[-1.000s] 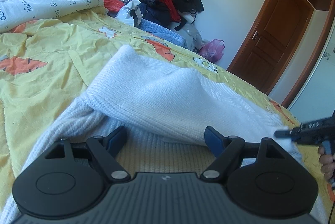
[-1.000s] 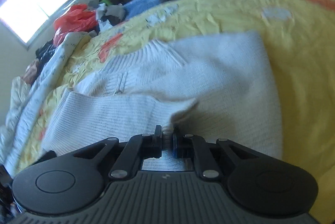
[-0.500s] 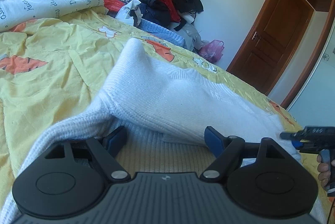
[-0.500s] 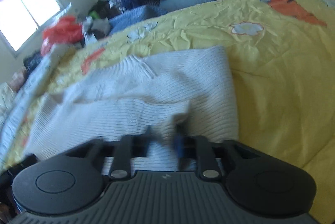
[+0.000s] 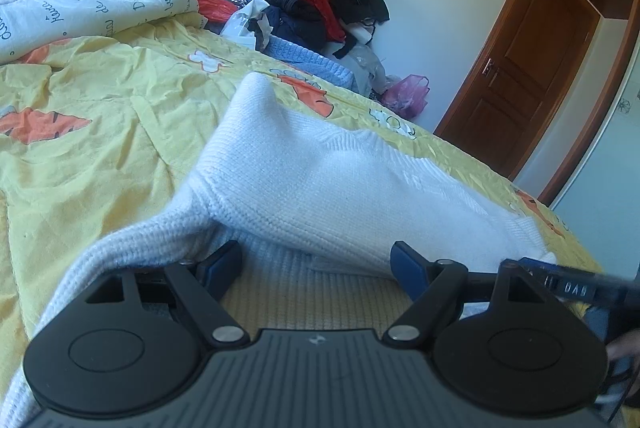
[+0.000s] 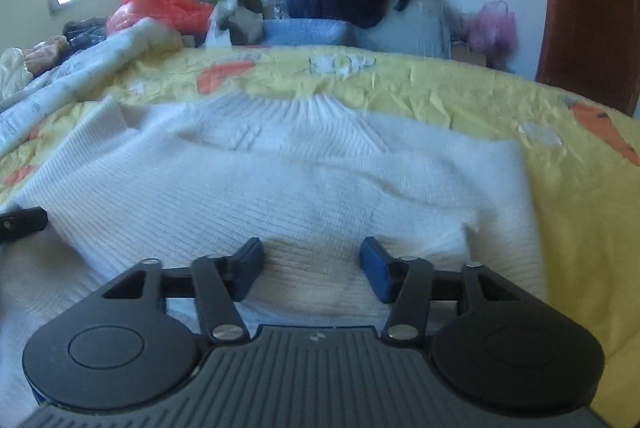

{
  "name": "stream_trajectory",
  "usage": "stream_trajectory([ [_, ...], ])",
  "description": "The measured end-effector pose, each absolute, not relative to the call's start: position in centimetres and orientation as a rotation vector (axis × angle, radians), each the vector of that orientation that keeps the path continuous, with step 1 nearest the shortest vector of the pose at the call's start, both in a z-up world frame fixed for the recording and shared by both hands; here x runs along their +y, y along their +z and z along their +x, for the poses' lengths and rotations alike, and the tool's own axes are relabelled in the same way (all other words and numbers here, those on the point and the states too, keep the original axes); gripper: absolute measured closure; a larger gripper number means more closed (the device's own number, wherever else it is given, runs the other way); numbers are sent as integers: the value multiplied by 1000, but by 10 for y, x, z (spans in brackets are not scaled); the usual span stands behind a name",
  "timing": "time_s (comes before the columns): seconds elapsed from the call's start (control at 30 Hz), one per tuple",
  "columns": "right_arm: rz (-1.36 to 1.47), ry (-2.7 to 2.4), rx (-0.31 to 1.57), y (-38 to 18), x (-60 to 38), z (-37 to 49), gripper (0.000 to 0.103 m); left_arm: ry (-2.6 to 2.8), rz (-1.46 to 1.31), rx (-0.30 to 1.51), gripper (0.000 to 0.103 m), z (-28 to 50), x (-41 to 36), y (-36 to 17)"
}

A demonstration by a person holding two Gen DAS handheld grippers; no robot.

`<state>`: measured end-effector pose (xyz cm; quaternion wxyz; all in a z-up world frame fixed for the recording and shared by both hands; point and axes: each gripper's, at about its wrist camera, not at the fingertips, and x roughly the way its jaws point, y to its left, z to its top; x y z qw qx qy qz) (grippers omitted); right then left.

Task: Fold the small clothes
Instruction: 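Open both tools and withdraw from the folded cardigan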

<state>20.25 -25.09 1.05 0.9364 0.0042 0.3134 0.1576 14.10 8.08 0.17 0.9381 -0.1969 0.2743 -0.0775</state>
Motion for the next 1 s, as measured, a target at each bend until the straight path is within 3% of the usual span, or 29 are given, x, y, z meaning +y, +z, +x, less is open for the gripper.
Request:
stream_trajectory([
  [0.33,82,234,582,25,-253,165,38,-157,-397,561,21,141,82,3],
  [0.37,87,207,572,24,-255,156,36,-157,-395,562,21,142,82,3],
  [0.43,100,176,606,15,-261,142,22,-155,-390,563,21,142,82,3],
  [0.7,20,128,696,-3,-247,113,1,-141,-346,572,21,143,76,3],
  [0.87,-3,96,702,-4,-238,87,1,-123,-294,581,21,142,68,4],
  [1.0,4,98,703,-4,-240,69,1,-143,-172,631,6,146,51,5],
])
